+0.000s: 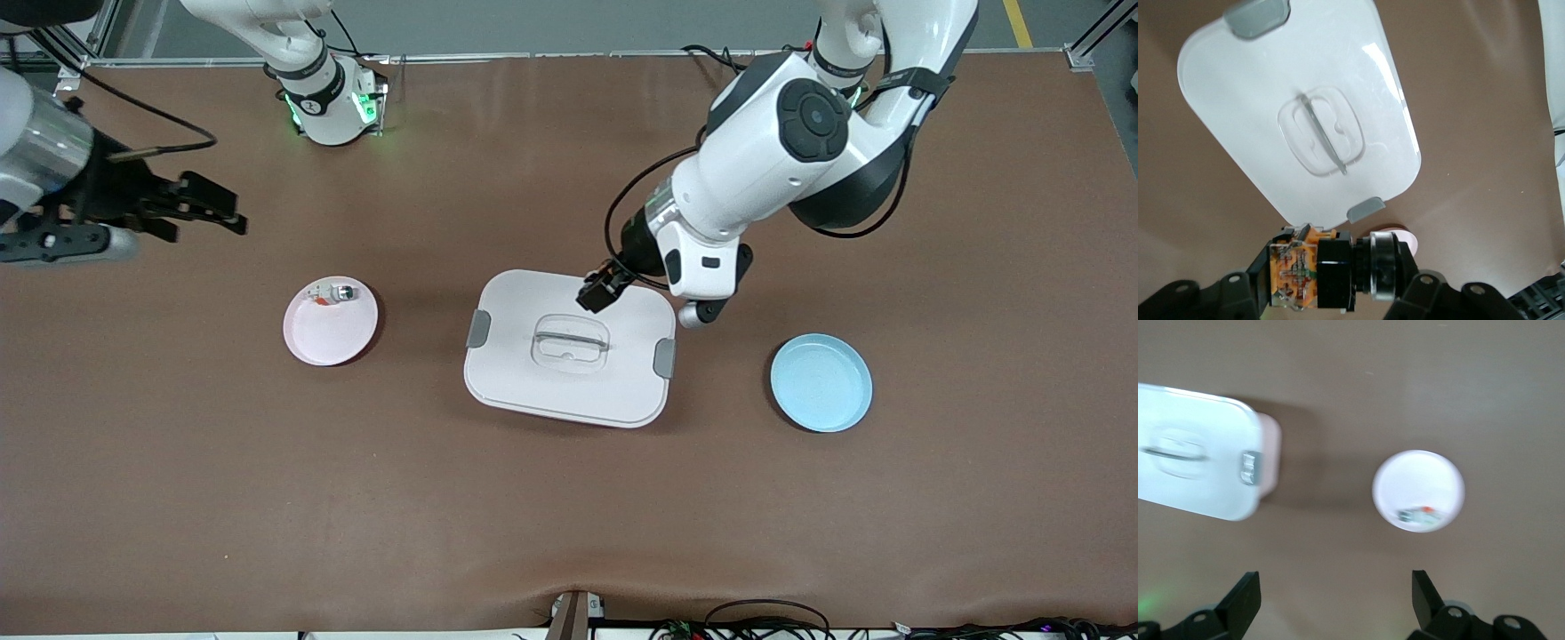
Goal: Transfer orange switch to right arm and place
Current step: 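Carry the switch over the white box while the right gripper reaches in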
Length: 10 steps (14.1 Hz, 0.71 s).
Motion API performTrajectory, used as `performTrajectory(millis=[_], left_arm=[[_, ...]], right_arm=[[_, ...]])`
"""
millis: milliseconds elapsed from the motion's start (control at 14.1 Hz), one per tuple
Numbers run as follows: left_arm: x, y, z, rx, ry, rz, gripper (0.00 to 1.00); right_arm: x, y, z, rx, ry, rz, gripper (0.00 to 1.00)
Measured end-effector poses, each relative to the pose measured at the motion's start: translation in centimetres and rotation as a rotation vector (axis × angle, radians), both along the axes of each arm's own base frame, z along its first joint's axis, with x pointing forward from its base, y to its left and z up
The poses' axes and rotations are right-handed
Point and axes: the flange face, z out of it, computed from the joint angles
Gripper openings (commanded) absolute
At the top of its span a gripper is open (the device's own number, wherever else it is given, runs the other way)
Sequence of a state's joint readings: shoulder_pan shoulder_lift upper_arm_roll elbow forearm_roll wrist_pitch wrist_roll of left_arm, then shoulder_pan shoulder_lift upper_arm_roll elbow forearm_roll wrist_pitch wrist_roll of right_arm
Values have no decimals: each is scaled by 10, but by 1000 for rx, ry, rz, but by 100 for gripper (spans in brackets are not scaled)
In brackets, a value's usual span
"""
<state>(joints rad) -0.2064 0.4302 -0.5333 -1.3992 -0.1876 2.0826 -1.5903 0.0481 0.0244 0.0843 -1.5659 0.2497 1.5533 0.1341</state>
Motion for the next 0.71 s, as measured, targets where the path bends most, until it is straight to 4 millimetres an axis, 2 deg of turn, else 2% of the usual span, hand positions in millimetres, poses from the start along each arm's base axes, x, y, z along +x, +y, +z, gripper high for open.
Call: performTrajectory(millis=[355,709], left_arm=[[-13,-36,5,-64,101,237,0],[-22,-63,-6,-89,208,384,0]], right_arm=[[-21,31,-29,257,-50,-94,100],[-81,102,-73,475,-121,-192,100]])
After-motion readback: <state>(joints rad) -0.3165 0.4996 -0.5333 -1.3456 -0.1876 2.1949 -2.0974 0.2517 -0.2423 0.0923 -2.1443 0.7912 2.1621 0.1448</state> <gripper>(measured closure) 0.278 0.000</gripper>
